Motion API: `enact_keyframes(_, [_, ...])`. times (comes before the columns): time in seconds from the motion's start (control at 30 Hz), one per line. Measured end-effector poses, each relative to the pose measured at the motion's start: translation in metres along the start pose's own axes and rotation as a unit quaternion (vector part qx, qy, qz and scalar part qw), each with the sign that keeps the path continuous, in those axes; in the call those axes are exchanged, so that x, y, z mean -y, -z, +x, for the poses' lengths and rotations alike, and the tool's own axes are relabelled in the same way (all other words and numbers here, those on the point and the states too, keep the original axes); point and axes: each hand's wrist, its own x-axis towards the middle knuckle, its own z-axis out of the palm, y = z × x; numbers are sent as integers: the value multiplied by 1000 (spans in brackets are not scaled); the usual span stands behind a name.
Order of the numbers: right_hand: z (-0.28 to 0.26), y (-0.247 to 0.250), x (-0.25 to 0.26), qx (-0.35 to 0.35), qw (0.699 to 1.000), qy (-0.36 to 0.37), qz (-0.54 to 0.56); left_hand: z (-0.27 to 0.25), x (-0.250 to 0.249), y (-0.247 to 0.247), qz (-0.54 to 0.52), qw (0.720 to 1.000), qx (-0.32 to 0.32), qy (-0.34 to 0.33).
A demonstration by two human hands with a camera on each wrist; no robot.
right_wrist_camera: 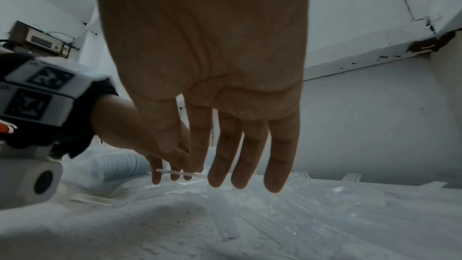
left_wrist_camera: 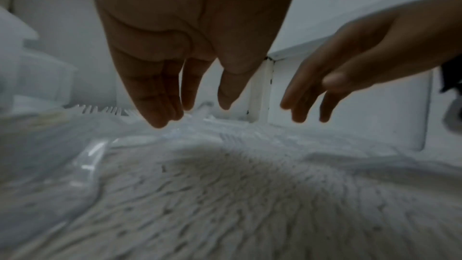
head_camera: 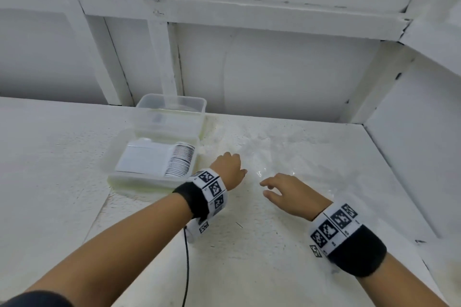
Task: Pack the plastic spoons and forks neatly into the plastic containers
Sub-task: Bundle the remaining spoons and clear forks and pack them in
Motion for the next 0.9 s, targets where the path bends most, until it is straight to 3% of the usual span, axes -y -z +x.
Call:
enact_keyframes(0.27, [-13,-2,-8,-18,999,-20,36,19,-5,0,8,998,52,37])
enact_keyframes(0.43, [-12,8,-11,-9,997,-49,52,-3,16,15,-29,996,72,37])
enact_keyframes(0.6, [19,15,-1,-40,996,-64,50,-52,41,25,-81,996,23,13])
enact_keyframes(0.77, [68,5,23,-5,996,-86,-15,-75,58,15,-231,970,-13,76])
enact_keyframes(0.9, [86,-1,33,18,994,-86,-67,-82,61,2,-285,954,-44,75])
